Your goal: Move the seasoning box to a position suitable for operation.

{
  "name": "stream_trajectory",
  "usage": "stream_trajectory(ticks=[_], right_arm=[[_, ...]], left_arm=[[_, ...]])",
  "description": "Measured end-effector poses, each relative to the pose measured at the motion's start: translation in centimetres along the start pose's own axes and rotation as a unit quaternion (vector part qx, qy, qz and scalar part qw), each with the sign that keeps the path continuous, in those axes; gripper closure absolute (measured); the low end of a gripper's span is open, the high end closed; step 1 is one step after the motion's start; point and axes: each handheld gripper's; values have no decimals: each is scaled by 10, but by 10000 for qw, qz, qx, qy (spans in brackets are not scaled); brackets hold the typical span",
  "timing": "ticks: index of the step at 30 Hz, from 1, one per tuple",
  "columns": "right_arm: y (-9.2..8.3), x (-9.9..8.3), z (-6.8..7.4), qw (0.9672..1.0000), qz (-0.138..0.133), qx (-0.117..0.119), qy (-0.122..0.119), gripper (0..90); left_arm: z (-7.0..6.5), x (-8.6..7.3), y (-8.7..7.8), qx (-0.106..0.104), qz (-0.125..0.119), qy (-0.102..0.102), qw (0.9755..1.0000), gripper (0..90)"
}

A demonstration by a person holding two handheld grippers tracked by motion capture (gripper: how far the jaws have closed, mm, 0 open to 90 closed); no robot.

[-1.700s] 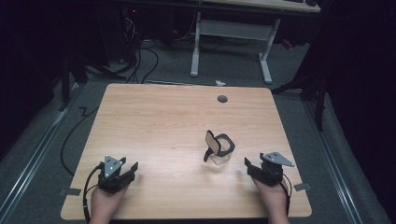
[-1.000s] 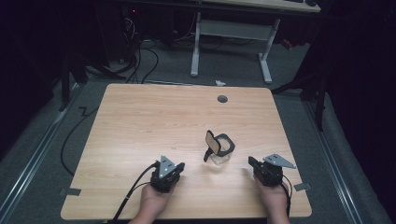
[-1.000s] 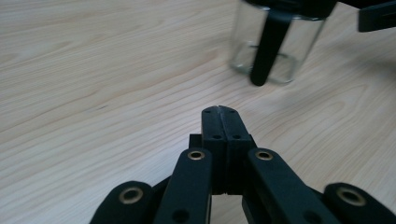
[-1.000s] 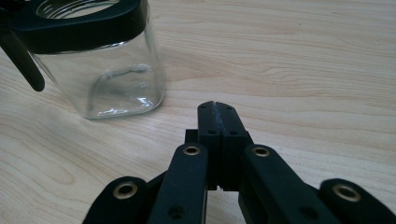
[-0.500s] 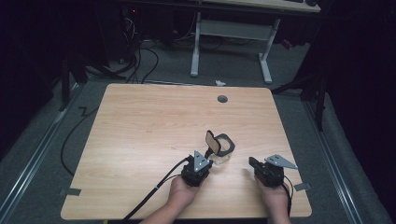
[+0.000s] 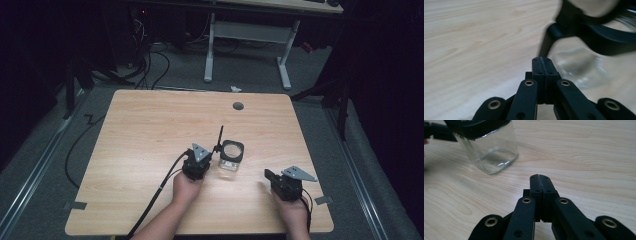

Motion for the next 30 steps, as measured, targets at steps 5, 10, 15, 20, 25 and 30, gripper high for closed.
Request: stream_trajectory(ticks=[5,10,15,20,25,30], right_arm=[[6,4,8,9998,-22,117,-126,900],[28,23,10,9997,12,137,-223,900],[62,60,7,9994,60,19,-335,900],[80,86,4,9985,54,-24,-553,900],[84,85,16,9973,127,37,-721,900],[68,66,34,9954,115,178,-933,900]], left_arm=[[12,11,-2,89,-69,-10,9999,900],[32,6,-44,110,-211,-79,9997,900],[56,-6,-95,173,-311,-242,9991,900],[71,-15,-121,302,-296,-256,9988,900],[68,-22,-122,297,-212,-287,9989,900],[49,-32,-113,215,-7,-66,9997,900]])
Point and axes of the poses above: each handheld gripper's, and its own axes: y roughly forward along the jaws, x roughly out of its top, z roughly to its left, and after that the axes turned 14 degrees about z, right-handed
